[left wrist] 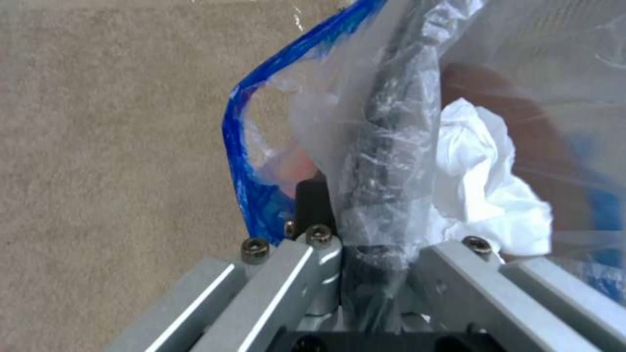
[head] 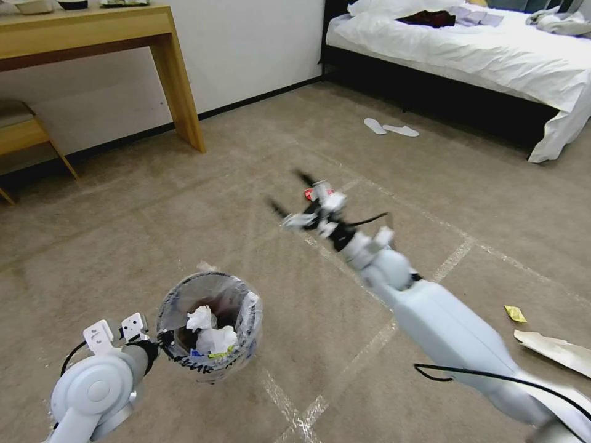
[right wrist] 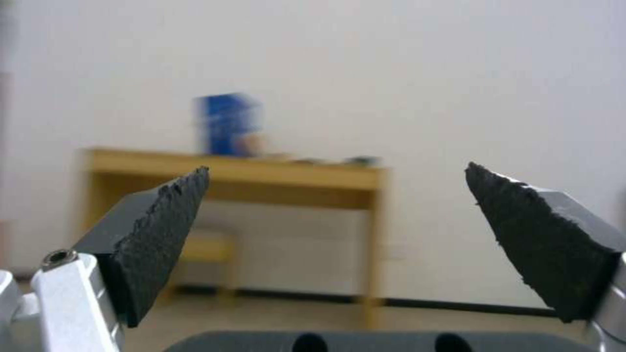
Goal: Pick up the trash bin and place the garbage on the floor into it.
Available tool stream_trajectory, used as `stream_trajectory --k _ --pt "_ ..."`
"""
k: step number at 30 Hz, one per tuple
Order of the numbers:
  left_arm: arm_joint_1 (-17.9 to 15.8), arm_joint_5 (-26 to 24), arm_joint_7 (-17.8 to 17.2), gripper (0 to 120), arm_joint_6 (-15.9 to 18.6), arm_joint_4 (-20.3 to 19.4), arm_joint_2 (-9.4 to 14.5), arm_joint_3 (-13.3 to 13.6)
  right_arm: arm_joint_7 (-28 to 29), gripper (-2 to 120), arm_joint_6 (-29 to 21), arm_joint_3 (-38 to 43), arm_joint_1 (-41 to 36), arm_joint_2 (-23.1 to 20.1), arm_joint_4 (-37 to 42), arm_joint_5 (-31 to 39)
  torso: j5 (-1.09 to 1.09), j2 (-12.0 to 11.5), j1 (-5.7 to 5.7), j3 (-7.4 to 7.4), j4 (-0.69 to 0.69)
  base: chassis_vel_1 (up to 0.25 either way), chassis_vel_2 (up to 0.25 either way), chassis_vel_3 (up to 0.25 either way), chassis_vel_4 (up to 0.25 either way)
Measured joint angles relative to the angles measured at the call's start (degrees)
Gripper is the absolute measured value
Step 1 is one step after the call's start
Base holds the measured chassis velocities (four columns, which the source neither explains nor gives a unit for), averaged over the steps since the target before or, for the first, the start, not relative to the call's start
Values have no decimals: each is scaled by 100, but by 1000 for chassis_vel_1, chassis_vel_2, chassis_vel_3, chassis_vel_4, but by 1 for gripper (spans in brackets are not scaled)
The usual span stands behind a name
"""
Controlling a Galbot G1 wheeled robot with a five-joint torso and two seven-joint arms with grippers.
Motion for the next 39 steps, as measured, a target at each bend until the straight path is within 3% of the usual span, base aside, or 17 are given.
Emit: stream_trajectory --k 11,13,16,21,26,39 --pt "46 -6 -32 0 33 -100 -86 -71 1289 100 -214 2364 -1770 245 726 -940 2 0 0 1 2 0 0 0 0" --pt "91 -4 -60 0 57 -164 -139 -86 1543 100 -169 3103 -2464 444 1053 -1303 0 0 0 0 3 0 0 0 0" --pt "120 -3 -63 0 72 -200 -180 -110 1687 100 -23 3542 -3008 657 1301 -1528 0 0 0 0 2 0 0 0 0" --pt "155 25 -57 0 94 -225 -229 -154 1651 100 261 4267 -3891 1131 1712 -1843 -4 0 0 0 3 0 0 0 0" --pt "159 36 -43 0 133 -260 -258 -155 1434 100 402 4752 -4305 1507 1923 -1964 -1 0 -1 0 1 0 0 0 0" --pt "173 69 -18 0 160 -250 -316 -199 1180 100 916 4889 -4633 1900 1879 -2383 -1 0 1 1 2 0 0 0 0"
